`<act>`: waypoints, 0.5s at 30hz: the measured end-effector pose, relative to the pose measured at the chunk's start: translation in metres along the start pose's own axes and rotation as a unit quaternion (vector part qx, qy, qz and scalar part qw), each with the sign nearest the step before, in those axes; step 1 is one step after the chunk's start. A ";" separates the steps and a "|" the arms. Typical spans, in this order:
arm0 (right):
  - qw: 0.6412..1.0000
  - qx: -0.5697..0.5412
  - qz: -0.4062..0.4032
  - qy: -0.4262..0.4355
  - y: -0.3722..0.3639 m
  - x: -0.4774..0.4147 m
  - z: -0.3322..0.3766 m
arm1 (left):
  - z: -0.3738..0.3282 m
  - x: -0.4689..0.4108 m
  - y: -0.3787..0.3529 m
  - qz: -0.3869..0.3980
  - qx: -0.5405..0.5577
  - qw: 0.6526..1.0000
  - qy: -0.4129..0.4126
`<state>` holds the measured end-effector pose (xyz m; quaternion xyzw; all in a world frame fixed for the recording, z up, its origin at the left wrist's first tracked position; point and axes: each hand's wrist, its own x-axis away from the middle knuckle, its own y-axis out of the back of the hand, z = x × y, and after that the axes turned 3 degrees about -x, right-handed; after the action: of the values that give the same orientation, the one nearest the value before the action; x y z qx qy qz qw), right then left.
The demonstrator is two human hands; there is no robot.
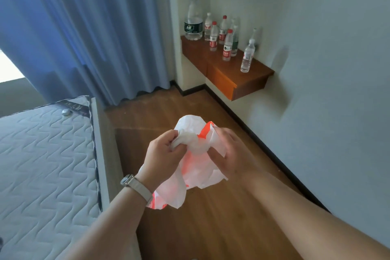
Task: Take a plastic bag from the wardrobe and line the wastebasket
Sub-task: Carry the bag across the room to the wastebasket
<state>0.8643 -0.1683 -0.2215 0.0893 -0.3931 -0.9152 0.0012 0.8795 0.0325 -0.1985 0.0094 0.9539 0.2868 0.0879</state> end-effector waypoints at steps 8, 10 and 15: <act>0.999 -0.006 0.018 0.030 -0.032 -0.103 0.009 | 0.033 -0.081 0.024 -0.040 0.018 0.999 0.028; 0.999 -0.015 0.030 0.036 -0.039 -0.130 0.002 | 0.039 -0.104 0.024 -0.044 0.015 0.998 0.034; 0.996 -0.034 0.059 0.059 -0.057 -0.212 -0.025 | 0.057 -0.173 0.017 -0.061 -0.012 0.996 0.062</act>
<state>1.0809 -0.1314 -0.2447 0.1199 -0.3651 -0.9196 0.0813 1.0590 0.0658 -0.2075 -0.0680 0.9527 0.2926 0.0461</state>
